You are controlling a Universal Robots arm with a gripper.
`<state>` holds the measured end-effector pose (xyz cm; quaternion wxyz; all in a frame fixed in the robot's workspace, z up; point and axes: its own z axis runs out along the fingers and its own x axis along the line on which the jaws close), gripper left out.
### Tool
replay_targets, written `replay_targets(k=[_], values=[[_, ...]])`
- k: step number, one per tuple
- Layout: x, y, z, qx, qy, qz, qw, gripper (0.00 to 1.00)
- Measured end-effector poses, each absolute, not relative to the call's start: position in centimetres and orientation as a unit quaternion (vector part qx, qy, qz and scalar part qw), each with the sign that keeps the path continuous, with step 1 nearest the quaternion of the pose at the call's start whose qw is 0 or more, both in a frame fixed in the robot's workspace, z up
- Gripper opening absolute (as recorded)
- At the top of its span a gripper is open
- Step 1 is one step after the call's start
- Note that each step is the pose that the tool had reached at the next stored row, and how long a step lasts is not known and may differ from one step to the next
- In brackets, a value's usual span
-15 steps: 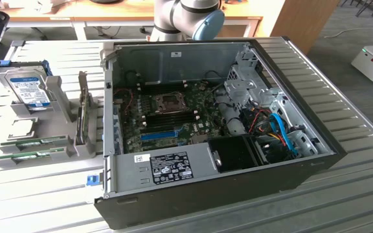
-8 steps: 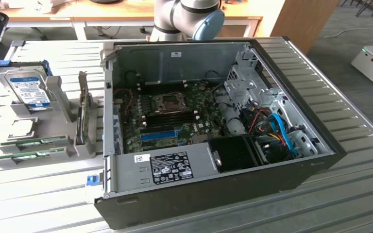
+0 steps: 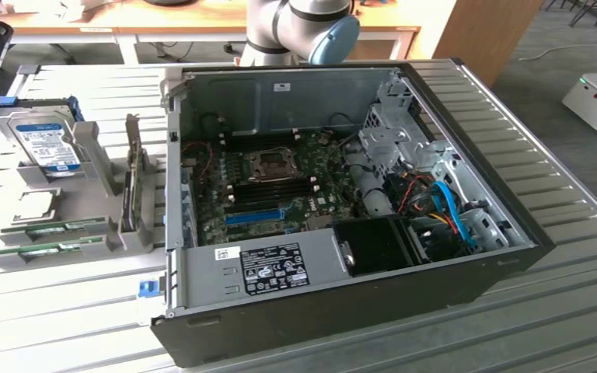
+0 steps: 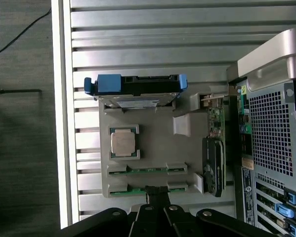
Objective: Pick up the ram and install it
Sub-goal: 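Reach for the ram, then pick up the ram and move it above insertion slot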
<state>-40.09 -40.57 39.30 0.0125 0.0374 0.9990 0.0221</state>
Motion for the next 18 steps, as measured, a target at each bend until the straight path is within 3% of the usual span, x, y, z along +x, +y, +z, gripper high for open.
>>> replay_targets(k=[18], values=[[-40.09, -40.65, 39.30, 0.033, 0.999, 0.022, 0.012, 0.11]])
